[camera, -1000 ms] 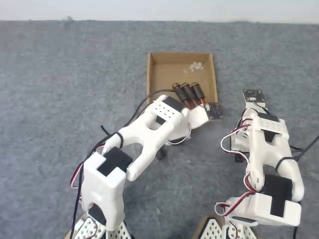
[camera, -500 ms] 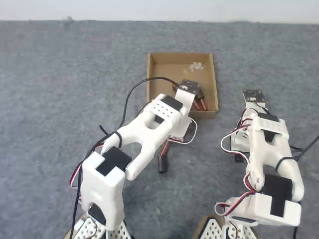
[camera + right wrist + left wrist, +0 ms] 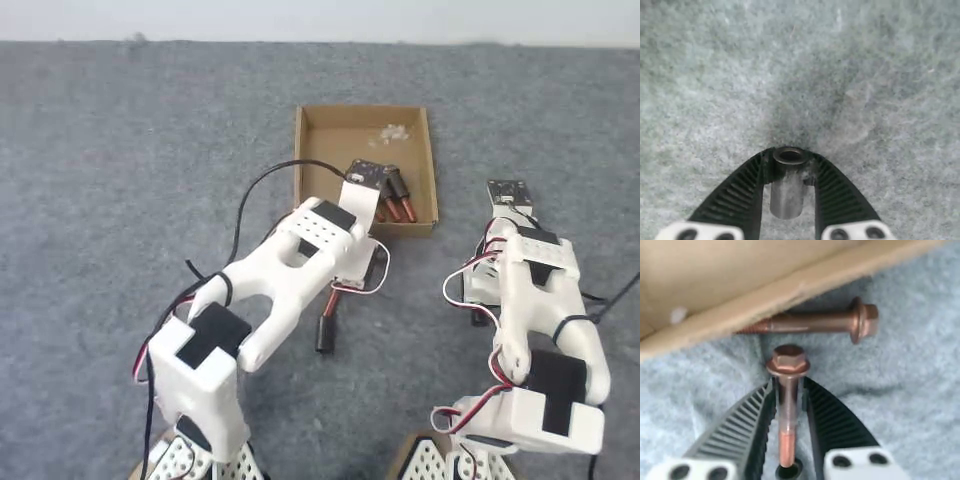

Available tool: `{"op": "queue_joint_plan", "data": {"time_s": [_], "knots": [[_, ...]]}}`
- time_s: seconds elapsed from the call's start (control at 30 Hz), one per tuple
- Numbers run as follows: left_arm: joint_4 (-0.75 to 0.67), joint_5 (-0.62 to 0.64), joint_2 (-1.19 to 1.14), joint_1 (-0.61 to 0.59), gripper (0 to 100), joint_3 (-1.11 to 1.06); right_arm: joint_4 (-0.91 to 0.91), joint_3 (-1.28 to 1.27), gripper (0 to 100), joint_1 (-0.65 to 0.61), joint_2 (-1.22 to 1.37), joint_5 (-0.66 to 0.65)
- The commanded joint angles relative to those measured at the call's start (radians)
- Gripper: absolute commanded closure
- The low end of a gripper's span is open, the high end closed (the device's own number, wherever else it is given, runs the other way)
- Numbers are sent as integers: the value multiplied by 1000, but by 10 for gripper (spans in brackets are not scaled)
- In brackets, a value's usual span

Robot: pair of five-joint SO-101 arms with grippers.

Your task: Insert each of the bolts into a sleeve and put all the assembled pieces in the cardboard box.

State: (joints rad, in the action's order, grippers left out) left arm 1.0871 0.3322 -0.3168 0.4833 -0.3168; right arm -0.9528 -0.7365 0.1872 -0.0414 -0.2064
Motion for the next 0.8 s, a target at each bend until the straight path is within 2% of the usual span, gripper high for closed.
{"op": "queue_joint_plan", "data": {"time_s": [0.0, 0.13, 0.33, 0.4, 0.47, 0.77], "knots": [[2, 5, -12, -8, 908, 85, 21, 49, 992, -4, -2, -15], [6, 5, -46, -8, 909, 125, 19, 49, 992, -2, -2, -15], [120, 3, -140, -9, 945, 220, 19, 49, 992, 1, -2, -15], [152, -38, -170, -8, 993, 249, 19, 49, 992, 1, -4, -15], [170, -78, -186, -2, 988, 259, 19, 49, 992, 1, -4, -15], [173, -109, -149, -6, 990, 245, 19, 49, 992, -1, -4, -15]]}}
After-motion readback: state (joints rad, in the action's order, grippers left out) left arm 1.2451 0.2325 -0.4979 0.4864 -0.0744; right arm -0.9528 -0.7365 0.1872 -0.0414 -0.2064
